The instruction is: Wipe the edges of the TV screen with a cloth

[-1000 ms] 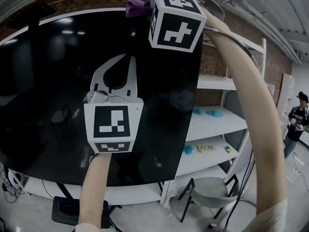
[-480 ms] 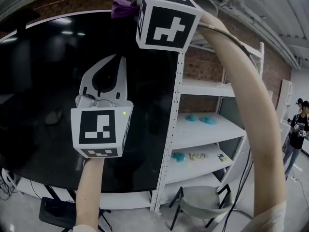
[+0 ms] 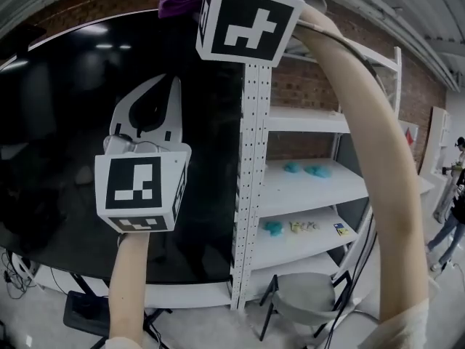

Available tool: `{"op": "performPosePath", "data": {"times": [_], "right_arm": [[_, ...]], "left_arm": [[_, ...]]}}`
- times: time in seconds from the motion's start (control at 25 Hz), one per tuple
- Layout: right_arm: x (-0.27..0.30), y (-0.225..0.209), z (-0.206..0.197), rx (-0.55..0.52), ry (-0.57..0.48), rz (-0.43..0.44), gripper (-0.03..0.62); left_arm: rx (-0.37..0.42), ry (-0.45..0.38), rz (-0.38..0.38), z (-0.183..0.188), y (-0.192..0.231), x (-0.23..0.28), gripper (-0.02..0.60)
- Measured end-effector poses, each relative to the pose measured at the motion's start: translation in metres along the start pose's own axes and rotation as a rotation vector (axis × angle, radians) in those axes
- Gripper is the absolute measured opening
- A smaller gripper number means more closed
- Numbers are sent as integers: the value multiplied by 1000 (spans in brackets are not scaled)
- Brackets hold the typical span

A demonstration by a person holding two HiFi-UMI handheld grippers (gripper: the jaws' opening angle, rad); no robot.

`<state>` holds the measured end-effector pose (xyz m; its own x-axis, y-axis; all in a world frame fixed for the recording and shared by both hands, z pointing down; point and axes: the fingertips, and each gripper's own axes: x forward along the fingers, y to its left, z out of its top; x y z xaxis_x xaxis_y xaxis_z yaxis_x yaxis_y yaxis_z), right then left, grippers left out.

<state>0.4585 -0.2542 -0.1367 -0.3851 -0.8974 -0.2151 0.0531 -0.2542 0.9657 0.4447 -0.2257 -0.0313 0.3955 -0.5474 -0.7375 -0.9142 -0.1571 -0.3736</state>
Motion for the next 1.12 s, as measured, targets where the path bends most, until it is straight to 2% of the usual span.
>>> {"op": "performPosePath", "data": {"times": [0.16, 0.32, 0.6, 0.88, 1.04, 1.12], "right_arm": [[-13, -1, -23, -23, -24, -18, 61], [-24, -1, -39, 24, -110, 7, 61], [-40, -3, -56, 96, -234, -28, 61], [-48, 1, -76, 247, -331, -70, 61], [-59, 30, -80, 349, -405, -67, 61], [-54, 30, -82, 395, -446, -68, 61]], "left_arm": [[-15, 10, 38, 0, -15, 5, 15], [75, 22, 71, 7, -34, 18, 15], [123, 28, 89, 18, -47, 28, 15], [125, 77, 102, 4, -52, 30, 15], [164, 115, 80, -8, -68, 16, 15], [186, 132, 78, -10, -67, 24, 15]]}}
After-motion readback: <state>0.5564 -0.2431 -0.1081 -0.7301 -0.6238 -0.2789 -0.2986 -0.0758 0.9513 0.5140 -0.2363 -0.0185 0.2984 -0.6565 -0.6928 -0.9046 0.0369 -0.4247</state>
